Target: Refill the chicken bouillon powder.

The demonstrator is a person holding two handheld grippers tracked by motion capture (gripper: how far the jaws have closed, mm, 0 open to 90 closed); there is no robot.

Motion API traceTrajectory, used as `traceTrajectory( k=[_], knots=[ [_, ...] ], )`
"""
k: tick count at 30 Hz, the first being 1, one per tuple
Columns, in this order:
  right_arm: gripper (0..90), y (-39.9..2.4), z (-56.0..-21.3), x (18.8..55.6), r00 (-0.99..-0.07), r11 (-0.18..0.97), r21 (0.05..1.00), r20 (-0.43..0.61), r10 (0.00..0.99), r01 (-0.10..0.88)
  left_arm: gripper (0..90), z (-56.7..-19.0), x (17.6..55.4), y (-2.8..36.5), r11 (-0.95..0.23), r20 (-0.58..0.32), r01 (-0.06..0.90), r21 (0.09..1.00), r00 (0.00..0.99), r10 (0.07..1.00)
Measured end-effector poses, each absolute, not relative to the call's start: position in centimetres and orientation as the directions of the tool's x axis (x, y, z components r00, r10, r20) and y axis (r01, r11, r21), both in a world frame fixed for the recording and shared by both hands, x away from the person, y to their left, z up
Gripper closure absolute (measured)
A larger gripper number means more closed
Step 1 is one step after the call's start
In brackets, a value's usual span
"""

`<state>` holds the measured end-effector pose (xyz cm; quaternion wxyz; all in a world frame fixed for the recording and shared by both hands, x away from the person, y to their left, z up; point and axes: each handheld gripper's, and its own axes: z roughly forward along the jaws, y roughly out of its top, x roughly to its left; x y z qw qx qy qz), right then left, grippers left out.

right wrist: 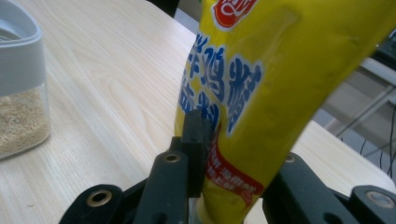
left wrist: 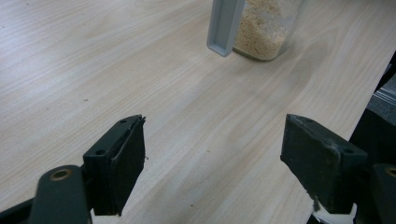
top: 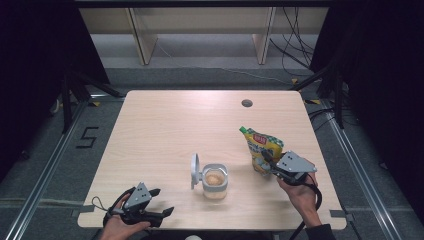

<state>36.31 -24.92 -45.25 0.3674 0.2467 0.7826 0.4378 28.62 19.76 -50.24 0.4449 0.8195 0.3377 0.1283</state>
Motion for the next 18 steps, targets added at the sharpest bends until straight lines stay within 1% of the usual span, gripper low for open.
traceTrajectory(
  k=[1, 3, 7, 11, 12, 15, 17, 18],
  knots=[
    [75.8, -25.2, -45.3, 36.2, -0.603, 0.483, 0.872, -0.346, 0.719, 0.076, 21.3, -50.2, 28.7, 19.9, -0.401, -0.069, 0.433, 0.808, 0.744, 0.664],
    [75.2, -25.6, -45.5, 36.0, -0.594, 0.475, 0.876, -0.338, 0.730, 0.086, 21.3, -50.2, 28.7, 19.9, -0.403, -0.068, 0.434, 0.806, 0.744, 0.665],
    [74.4, -26.1, -45.8, 35.7, -0.587, 0.477, 0.875, -0.345, 0.733, 0.081, 21.3, -50.2, 28.7, 19.8, -0.385, -0.079, 0.436, 0.814, 0.739, 0.669],
    [72.7, -26.2, -45.9, 35.5, -0.575, 0.468, 0.878, -0.333, 0.747, 0.099, 21.3, -50.2, 28.7, 19.8, -0.389, -0.076, 0.434, 0.812, 0.741, 0.668],
    [71.7, -26.3, -45.9, 35.4, -0.571, 0.456, 0.881, -0.313, 0.759, 0.124, 21.3, -50.2, 28.7, 19.8, -0.384, -0.081, 0.436, 0.814, 0.739, 0.668],
    [69.3, -26.9, -46.1, 35.2, -0.565, 0.469, 0.873, -0.321, 0.760, 0.135, 21.3, -50.3, 28.7, 19.8, -0.370, -0.091, 0.439, 0.819, 0.736, 0.671],
    [69.2, -27.1, -46.3, 35.1, -0.567, 0.439, 0.887, -0.291, 0.771, 0.143, 21.3, -50.3, 28.8, 19.9, -0.379, -0.072, 0.418, 0.826, 0.744, 0.665],
    [69.1, -27.1, -46.2, 35.0, -0.567, 0.429, 0.891, -0.276, 0.776, 0.152, 21.3, -50.4, 28.7, 19.8, -0.369, -0.088, 0.437, 0.820, 0.734, 0.674]
  ],
)
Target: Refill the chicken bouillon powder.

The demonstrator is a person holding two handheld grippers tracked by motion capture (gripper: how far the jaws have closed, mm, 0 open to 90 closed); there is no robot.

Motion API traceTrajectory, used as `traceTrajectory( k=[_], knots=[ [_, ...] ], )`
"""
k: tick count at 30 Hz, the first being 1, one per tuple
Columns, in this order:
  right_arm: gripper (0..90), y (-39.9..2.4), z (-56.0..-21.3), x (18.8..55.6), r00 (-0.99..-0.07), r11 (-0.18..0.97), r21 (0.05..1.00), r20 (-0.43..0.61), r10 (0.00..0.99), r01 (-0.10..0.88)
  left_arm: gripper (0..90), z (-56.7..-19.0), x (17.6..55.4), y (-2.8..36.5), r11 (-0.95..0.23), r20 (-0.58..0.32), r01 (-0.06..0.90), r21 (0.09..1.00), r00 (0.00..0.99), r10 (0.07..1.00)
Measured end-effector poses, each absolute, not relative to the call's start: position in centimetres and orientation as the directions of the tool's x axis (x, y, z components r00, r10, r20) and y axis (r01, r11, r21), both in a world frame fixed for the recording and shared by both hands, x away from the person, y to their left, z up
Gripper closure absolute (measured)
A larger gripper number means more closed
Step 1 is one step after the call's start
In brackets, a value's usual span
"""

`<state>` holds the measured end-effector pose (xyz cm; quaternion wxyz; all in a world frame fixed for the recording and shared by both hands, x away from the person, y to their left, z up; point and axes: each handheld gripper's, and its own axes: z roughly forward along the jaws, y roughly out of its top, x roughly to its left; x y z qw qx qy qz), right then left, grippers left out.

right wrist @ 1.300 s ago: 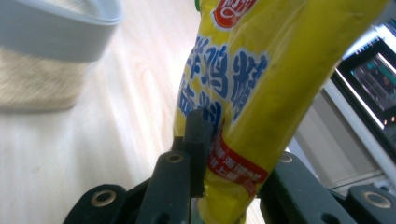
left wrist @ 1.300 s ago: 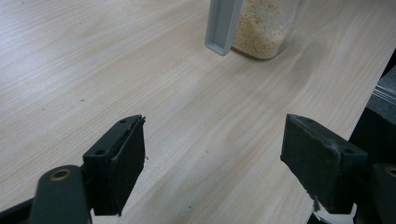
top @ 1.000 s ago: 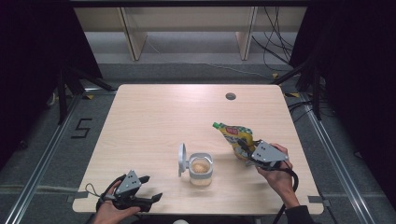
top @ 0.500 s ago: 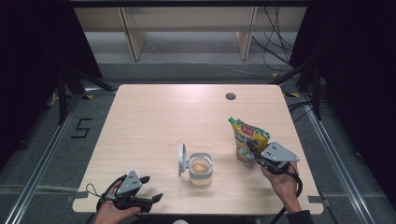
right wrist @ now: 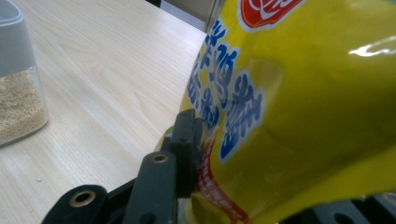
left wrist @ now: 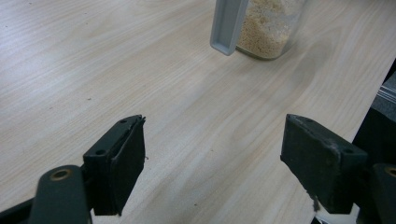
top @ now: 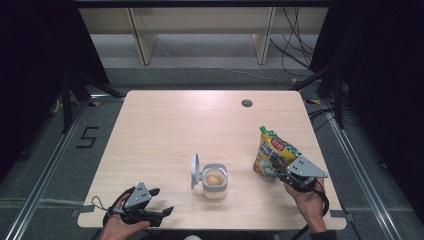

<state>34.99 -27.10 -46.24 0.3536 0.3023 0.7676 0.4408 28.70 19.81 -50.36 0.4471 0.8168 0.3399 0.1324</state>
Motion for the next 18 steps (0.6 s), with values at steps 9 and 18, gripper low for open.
traceTrajectory(
  k=[9, 18],
  knots=[
    [49.1, -27.4, -45.9, 34.2, -0.521, 0.383, 0.905, -0.240, 0.819, 0.186, 21.3, -50.1, 28.7, 20.0, -0.395, -0.075, 0.438, 0.807, 0.740, 0.668],
    [35.1, -27.4, -46.0, 32.2, -0.472, 0.299, 0.910, -0.137, 0.871, 0.288, 21.3, -50.1, 28.7, 19.9, -0.385, -0.075, 0.430, 0.816, 0.741, 0.667]
  ],
)
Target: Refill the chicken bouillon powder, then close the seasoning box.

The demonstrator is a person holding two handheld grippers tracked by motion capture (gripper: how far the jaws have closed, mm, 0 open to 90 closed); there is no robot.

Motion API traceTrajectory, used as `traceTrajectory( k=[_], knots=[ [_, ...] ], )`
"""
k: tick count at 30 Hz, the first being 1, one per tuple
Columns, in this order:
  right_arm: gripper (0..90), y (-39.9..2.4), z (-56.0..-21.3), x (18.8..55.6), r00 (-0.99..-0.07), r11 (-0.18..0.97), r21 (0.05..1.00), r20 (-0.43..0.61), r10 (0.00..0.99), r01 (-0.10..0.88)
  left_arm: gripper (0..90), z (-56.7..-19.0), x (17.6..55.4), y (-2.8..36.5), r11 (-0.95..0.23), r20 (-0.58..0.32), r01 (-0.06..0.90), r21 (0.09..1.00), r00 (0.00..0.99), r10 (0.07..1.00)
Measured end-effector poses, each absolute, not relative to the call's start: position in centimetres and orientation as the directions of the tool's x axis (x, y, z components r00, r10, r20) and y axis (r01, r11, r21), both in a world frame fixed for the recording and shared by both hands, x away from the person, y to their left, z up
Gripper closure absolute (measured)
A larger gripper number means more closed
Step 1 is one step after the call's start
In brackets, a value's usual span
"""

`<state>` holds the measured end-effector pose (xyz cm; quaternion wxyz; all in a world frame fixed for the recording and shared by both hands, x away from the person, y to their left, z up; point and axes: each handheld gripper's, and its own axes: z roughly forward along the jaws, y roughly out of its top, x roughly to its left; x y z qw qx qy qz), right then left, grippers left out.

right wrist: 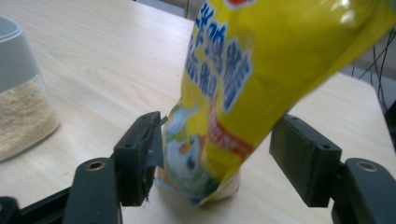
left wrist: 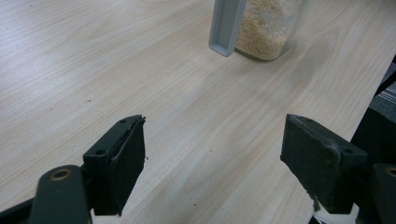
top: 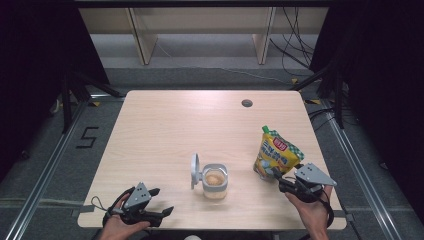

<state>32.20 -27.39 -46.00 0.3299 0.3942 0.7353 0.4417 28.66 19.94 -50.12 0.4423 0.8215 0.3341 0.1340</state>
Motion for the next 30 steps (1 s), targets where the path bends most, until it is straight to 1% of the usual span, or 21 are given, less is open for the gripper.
traceTrajectory(
  k=[1, 2, 3, 6, 12, 13, 14, 15, 16, 17, 18, 20, 21, 22, 23, 25, 26, 27, 28, 29, 30],
  knots=[
    [34.4, -27.2, -46.0, 31.8, -0.467, 0.278, 0.904, -0.103, 0.878, 0.324, 21.3, -50.1, 28.7, 20.0, -0.390, -0.076, 0.433, 0.813, 0.743, 0.665],
    [33.6, -27.4, -46.0, 31.7, -0.467, 0.293, 0.900, -0.118, 0.876, 0.323, 21.3, -50.1, 28.7, 20.0, -0.388, -0.079, 0.436, 0.812, 0.741, 0.667],
    [33.3, -27.3, -46.1, 31.4, -0.456, 0.276, 0.897, -0.097, 0.884, 0.344, 21.3, -50.1, 28.7, 20.0, -0.389, -0.078, 0.436, 0.812, 0.741, 0.667],
    [33.5, -27.6, -46.3, 31.0, -0.441, 0.288, 0.889, -0.112, 0.890, 0.355, 21.3, -50.0, 28.7, 20.0, -0.390, -0.079, 0.439, 0.810, 0.740, 0.668],
    [31.6, -27.6, -46.6, 30.1, -0.462, 0.293, 0.875, -0.091, 0.882, 0.386, 21.3, -50.1, 28.6, 19.9, -0.374, -0.087, 0.441, 0.816, 0.733, 0.675],
    [31.6, -27.6, -46.7, 30.2, -0.464, 0.313, 0.876, -0.120, 0.877, 0.366, 21.3, -50.1, 28.6, 19.9, -0.374, -0.089, 0.442, 0.815, 0.734, 0.674],
    [31.3, -27.6, -46.8, 30.0, -0.466, 0.317, 0.872, -0.119, 0.877, 0.373, 21.3, -50.2, 28.7, 19.8, -0.369, -0.092, 0.440, 0.819, 0.734, 0.673],
    [30.8, -27.4, -46.9, 29.8, -0.467, 0.302, 0.861, -0.088, 0.880, 0.408, 21.3, -50.2, 28.7, 19.8, -0.375, -0.082, 0.439, 0.817, 0.732, 0.677],
    [30.1, -27.5, -47.0, 29.8, -0.483, 0.309, 0.863, -0.087, 0.871, 0.401, 21.3, -50.2, 28.7, 19.7, -0.368, -0.090, 0.443, 0.818, 0.730, 0.677],
    [30.0, -27.4, -47.1, 29.6, -0.477, 0.297, 0.861, -0.074, 0.876, 0.412, 21.2, -50.2, 28.8, 19.7, -0.371, -0.092, 0.442, 0.817, 0.735, 0.672],
    [29.4, -27.7, -47.1, 29.6, -0.483, 0.324, 0.861, -0.107, 0.869, 0.393, 21.3, -50.2, 28.8, 19.7, -0.385, -0.081, 0.437, 0.813, 0.739, 0.669],
    [28.7, -27.8, -47.3, 29.3, -0.495, 0.289, 0.860, -0.050, 0.868, 0.421, 21.3, -50.2, 28.7, 19.7, -0.364, -0.096, 0.445, 0.818, 0.730, 0.676],
    [27.8, -27.8, -47.4, 29.3, -0.498, 0.270, 0.859, -0.020, 0.867, 0.434, 21.3, -50.1, 28.8, 19.9, -0.385, -0.072, 0.429, 0.817, 0.739, 0.670],
    [26.7, -27.8, -47.5, 29.1, -0.494, 0.271, 0.853, -0.018, 0.869, 0.446, 21.3, -50.0, 28.9, 20.0, -0.403, -0.058, 0.422, 0.812, 0.745, 0.664],
    [26.8, -27.8, -47.5, 29.0, -0.493, 0.289, 0.849, -0.039, 0.869, 0.442, 21.2, -49.9, 29.0, 20.2, -0.428, -0.041, 0.421, 0.800, 0.749, 0.661],
    [26.6, -27.6, -47.7, 28.9, -0.515, 0.288, 0.841, -0.014, 0.857, 0.457, 21.2, -50.0, 28.8, 20.0, -0.395, -0.071, 0.437, 0.808, 0.738, 0.671],
    [26.2, -27.5, -47.7, 28.8, -0.515, 0.298, 0.839, -0.026, 0.857, 0.455, 21.2, -50.0, 28.9, 20.0, -0.399, -0.066, 0.432, 0.809, 0.741, 0.668],
    [25.9, -27.5, -47.8, 28.8, -0.523, 0.328, 0.838, -0.061, 0.850, 0.435, 21.2, -49.9, 28.9, 20.0, -0.409, -0.055, 0.420, 0.810, 0.748, 0.661],
    [25.6, -27.2, -47.8, 28.6, -0.513, 0.312, 0.829, -0.036, 0.858, 0.463, 21.2, -50.1, 28.9, 19.9, -0.389, -0.069, 0.421, 0.819, 0.746, 0.663],
    [25.2, -27.2, -47.8, 28.6, -0.526, 0.309, 0.826, -0.018, 0.850, 0.471, 21.2, -50.3, 28.7, 19.9, -0.366, -0.089, 0.433, 0.824, 0.737, 0.670],
    [24.9, -27.2, -47.8, 28.6, -0.529, 0.317, 0.829, -0.030, 0.848, 0.460, 21.2, -50.0, 28.7, 20.1, -0.398, -0.065, 0.437, 0.807, 0.735, 0.675]
  ],
)
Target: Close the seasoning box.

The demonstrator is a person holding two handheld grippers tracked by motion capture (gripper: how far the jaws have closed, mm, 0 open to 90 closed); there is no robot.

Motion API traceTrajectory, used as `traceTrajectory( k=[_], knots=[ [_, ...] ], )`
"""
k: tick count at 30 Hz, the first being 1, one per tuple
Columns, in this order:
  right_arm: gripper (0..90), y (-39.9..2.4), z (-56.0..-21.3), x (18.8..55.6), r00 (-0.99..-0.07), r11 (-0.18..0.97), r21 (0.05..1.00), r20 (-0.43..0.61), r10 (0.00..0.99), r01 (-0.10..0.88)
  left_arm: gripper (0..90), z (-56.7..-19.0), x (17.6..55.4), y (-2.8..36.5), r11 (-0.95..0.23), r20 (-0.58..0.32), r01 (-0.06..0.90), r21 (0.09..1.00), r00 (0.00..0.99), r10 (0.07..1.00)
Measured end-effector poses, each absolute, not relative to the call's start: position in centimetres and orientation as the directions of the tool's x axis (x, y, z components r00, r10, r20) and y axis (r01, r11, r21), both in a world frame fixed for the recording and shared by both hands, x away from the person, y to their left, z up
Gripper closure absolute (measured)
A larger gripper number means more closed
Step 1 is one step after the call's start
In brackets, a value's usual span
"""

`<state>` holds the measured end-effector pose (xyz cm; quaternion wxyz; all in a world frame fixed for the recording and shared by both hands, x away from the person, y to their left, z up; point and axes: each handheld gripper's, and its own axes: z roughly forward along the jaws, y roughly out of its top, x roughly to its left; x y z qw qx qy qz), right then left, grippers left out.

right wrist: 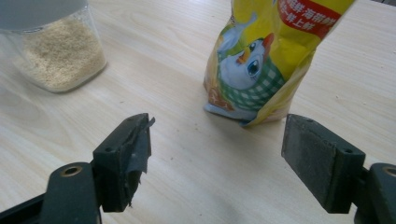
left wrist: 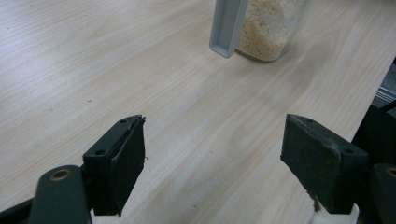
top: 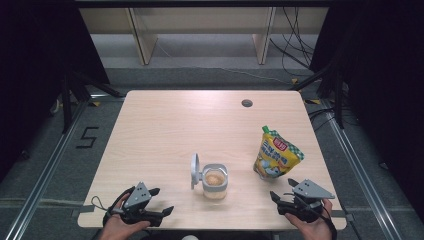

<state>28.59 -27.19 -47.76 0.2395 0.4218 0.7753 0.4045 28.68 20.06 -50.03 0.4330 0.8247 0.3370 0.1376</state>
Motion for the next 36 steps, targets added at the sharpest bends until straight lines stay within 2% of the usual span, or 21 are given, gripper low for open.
traceTrajectory(
  k=[1, 2, 7, 11, 14, 15, 18, 20, 22, 24, 28, 35, 36],
  knots=[
    [25.0, -27.1, -47.8, 28.6, -0.533, 0.315, 0.828, -0.023, 0.846, 0.463, 21.2, -50.0, 28.7, 20.2, -0.397, -0.071, 0.437, 0.807, 0.740, 0.669],
    [24.9, -27.2, -47.7, 28.6, -0.531, 0.340, 0.830, -0.063, 0.845, 0.442, 21.1, -50.0, 28.7, 20.2, -0.388, -0.072, 0.434, 0.813, 0.736, 0.673],
    [25.1, -27.0, -47.7, 28.2, -0.535, 0.315, 0.822, -0.015, 0.845, 0.474, 21.5, -50.1, 28.6, 20.1, -0.389, -0.072, 0.435, 0.812, 0.736, 0.674],
    [25.3, -27.0, -47.7, 28.0, -0.540, 0.326, 0.825, -0.031, 0.841, 0.461, 25.3, -50.0, 28.5, 20.0, -0.399, -0.076, 0.436, 0.807, 0.746, 0.662],
    [25.3, -26.9, -47.6, 27.8, -0.541, 0.327, 0.826, -0.032, 0.840, 0.459, 41.1, -50.0, 28.3, 20.0, -0.397, -0.086, 0.430, 0.811, 0.758, 0.646],
    [25.3, -26.8, -47.7, 27.7, -0.545, 0.312, 0.824, -0.004, 0.838, 0.473, 48.3, -49.8, 28.2, 20.0, -0.407, -0.084, 0.426, 0.808, 0.767, 0.636],
    [25.3, -26.7, -47.7, 27.6, -0.546, 0.319, 0.822, -0.012, 0.838, 0.472, 69.2, -49.2, 28.2, 20.1, -0.399, -0.073, 0.410, 0.820, 0.767, 0.637],
    [25.3, -26.7, -47.7, 27.8, -0.560, 0.338, 0.819, -0.024, 0.828, 0.464, 75.1, -48.6, 28.2, 19.9, -0.357, -0.100, 0.405, 0.842, 0.766, 0.635],
    [25.4, -26.5, -47.8, 27.8, -0.559, 0.329, 0.820, -0.014, 0.829, 0.468, 83.9, -48.1, 28.4, 19.7, -0.361, -0.077, 0.389, 0.847, 0.763, 0.641],
    [25.8, -26.4, -47.8, 27.8, -0.561, 0.332, 0.818, -0.013, 0.828, 0.470, 88.8, -47.8, 28.8, 19.5, -0.382, -0.062, 0.380, 0.842, 0.772, 0.633],
    [27.2, -26.3, -47.8, 27.8, -0.566, 0.355, 0.819, -0.046, 0.823, 0.450, 89.1, -47.0, 29.4, 18.5, -0.397, -0.038, 0.355, 0.847, 0.784, 0.620],
    [27.2, -26.1, -47.8, 27.7, -0.576, 0.346, 0.814, -0.018, 0.818, 0.466, 89.2, -45.4, 30.5, 16.8, -0.396, -0.007, 0.302, 0.867, 0.802, 0.597],
    [27.2, -26.1, -47.8, 27.7, -0.575, 0.348, 0.813, -0.020, 0.818, 0.466, 89.1, -45.5, 30.5, 16.3, -0.368, -0.040, 0.329, 0.870, 0.790, 0.612]
  ],
)
